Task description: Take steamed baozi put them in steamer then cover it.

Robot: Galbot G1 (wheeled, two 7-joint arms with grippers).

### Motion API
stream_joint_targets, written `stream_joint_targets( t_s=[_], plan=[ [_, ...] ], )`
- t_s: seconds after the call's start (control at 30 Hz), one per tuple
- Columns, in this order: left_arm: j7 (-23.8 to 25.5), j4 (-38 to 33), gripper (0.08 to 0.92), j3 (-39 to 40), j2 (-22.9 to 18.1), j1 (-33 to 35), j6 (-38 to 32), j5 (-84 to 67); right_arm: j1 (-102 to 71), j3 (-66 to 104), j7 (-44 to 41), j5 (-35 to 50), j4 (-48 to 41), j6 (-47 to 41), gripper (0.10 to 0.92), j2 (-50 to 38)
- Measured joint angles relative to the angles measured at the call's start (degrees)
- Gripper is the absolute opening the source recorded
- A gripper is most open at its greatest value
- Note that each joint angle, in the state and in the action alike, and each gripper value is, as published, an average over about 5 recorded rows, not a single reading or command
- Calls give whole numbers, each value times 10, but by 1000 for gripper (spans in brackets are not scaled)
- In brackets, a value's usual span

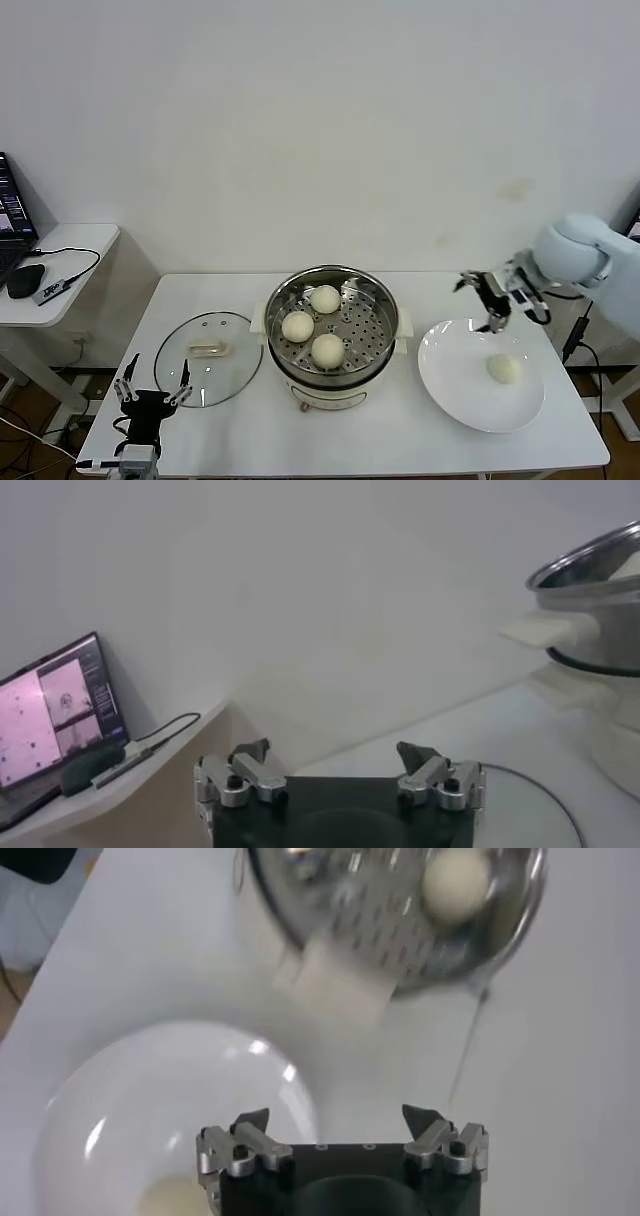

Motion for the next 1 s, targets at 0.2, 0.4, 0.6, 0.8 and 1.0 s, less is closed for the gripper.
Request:
stream_joint_targets(
  t_s=[0.2,0.4,0.6,0.8,1.0],
  plan=[
    [0,1,823,0,-2,0,0,0,-68,36,5,-31,-32,-1,823,-18],
    [-1,1,823,-3,-1,4,-1,0,-147,92,11,-58,-70,-1,823,-18],
    [0,0,823,-8,0,5,-1,-1,-224,153,17,-80,-108,2,823,-6],
    [0,1,823,-10,-3,7,-1,-1,-273,193,25,-91,-139,6,823,10],
    [-1,1,823,-13,-4,9,-1,-1,-303,216,34,-103,-163,6,823,26]
  ],
)
